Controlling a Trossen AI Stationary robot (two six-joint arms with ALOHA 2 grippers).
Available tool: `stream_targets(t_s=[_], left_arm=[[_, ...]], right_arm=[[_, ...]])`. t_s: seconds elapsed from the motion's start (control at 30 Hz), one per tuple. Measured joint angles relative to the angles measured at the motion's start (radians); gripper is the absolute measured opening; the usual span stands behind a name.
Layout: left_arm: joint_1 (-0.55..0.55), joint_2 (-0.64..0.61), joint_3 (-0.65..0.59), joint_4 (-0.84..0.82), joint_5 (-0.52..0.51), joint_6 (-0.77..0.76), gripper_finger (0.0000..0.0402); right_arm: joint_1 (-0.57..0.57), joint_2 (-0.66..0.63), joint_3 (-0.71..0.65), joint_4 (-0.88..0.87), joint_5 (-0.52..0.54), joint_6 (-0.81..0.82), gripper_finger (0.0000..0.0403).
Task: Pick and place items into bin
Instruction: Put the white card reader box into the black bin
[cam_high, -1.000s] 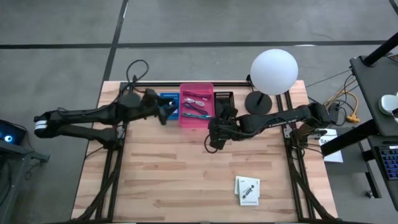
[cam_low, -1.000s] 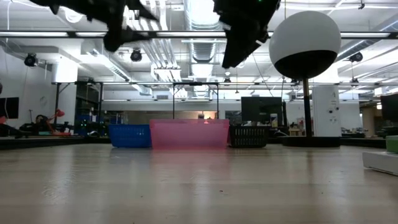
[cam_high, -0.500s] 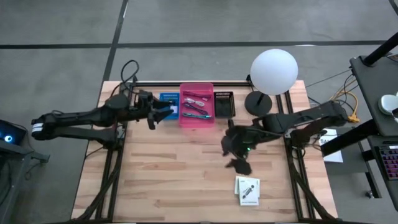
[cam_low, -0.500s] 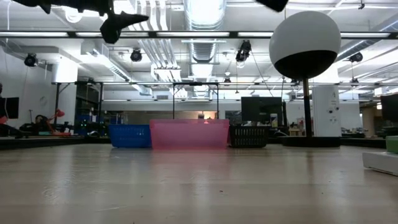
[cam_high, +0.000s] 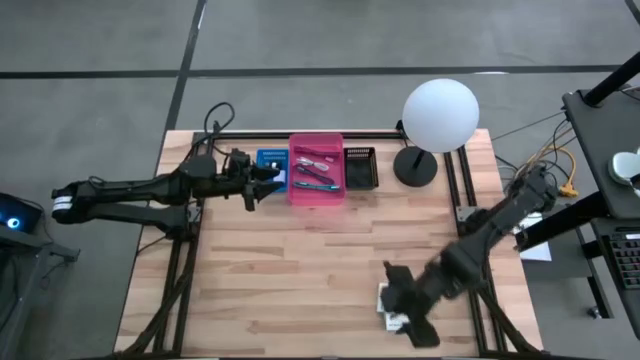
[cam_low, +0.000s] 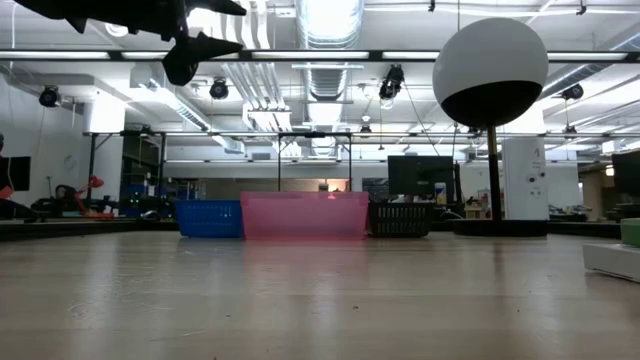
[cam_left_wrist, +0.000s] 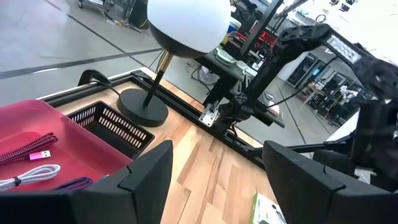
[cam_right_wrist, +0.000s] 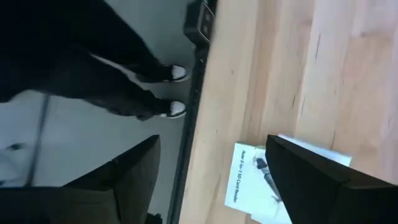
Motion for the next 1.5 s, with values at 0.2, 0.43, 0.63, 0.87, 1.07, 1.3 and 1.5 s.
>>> stream_targets(t_s=[0.2,0.43,0.63,0.87,1.07,1.3,1.5], left_arm=[[0.0,-0.004,-0.001,-0.001,0.01,0.007,0.0232],[0.0,-0.002,-0.003,-0.002,0.023,0.009,0.0232],[0.0,-0.007,-0.018,-0.005,0.033,0.008,0.0232],[0.0,-0.008,-0.041,-0.003,0.039,0.0,0.0232],[0.0,-0.008,-0.05,-0.002,0.04,0.0,0.0232],[0.0,-0.008,-0.05,-0.001,0.04,0.0,0.0232],[0.0,-0.008,-0.05,-0.004,0.041,0.0,0.0232]], right_arm=[[0.113,0.119,0.0,0.009,0.1,0.172,0.0302],[0.169,0.275,0.013,0.006,0.1,0.237,0.0302],[0.173,0.388,0.041,-0.093,0.105,0.299,0.0281],[0.196,0.455,0.09,-0.12,0.205,0.293,0.0256],[0.211,0.461,0.122,-0.205,0.328,0.304,0.0247],[0.228,0.481,0.117,-0.18,0.338,0.213,0.0247],[0.234,0.532,0.12,-0.187,0.368,0.191,0.0246]])
